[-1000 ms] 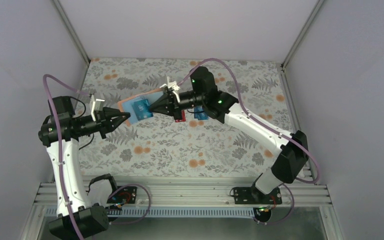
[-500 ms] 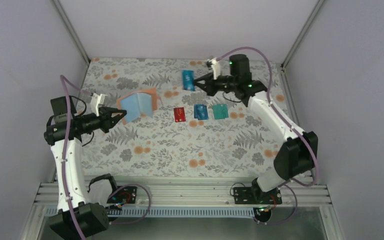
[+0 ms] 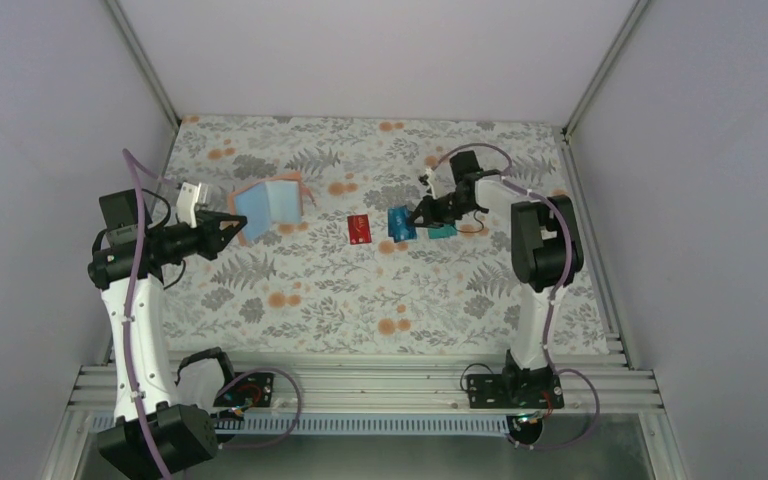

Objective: Take the credit cards out of the card holder

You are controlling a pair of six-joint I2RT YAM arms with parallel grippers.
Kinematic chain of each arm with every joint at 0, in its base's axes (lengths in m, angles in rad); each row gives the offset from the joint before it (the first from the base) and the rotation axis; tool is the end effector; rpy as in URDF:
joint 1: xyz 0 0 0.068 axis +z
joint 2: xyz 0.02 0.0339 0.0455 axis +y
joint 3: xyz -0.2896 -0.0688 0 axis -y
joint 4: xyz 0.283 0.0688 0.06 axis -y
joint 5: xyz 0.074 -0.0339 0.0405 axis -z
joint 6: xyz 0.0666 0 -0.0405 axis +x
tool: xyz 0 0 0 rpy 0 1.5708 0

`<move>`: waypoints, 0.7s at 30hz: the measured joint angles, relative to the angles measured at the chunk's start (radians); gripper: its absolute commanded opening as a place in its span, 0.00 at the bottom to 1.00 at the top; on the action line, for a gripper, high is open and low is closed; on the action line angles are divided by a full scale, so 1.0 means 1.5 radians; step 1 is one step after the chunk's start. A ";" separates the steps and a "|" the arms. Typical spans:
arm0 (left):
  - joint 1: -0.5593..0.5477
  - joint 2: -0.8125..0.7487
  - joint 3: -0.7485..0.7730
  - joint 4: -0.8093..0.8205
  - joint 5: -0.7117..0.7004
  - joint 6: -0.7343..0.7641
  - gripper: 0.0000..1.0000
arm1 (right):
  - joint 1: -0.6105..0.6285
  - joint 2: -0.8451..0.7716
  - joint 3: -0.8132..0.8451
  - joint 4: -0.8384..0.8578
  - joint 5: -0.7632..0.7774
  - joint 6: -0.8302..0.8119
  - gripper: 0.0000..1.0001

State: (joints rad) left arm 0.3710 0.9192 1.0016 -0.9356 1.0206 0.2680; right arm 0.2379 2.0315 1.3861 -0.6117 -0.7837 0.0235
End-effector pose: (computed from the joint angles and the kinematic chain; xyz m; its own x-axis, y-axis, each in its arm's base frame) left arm 0.2005 0.0171 0.3449 -0.5889 -0.0805 -0.8042 0.5069 0.7382 -0.4452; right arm 0.4246 0.1513 0.1353 -0.9331 -0.2091 -0.2927 -0.3568 0.6421 0.6785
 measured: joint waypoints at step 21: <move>0.003 0.001 -0.009 0.011 0.000 -0.015 0.02 | -0.040 0.051 0.019 0.002 0.038 0.023 0.43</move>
State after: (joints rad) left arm 0.3759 0.9207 0.9882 -0.9188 1.0203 0.2451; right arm 0.1776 2.1086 1.4139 -0.6090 -0.7269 0.0586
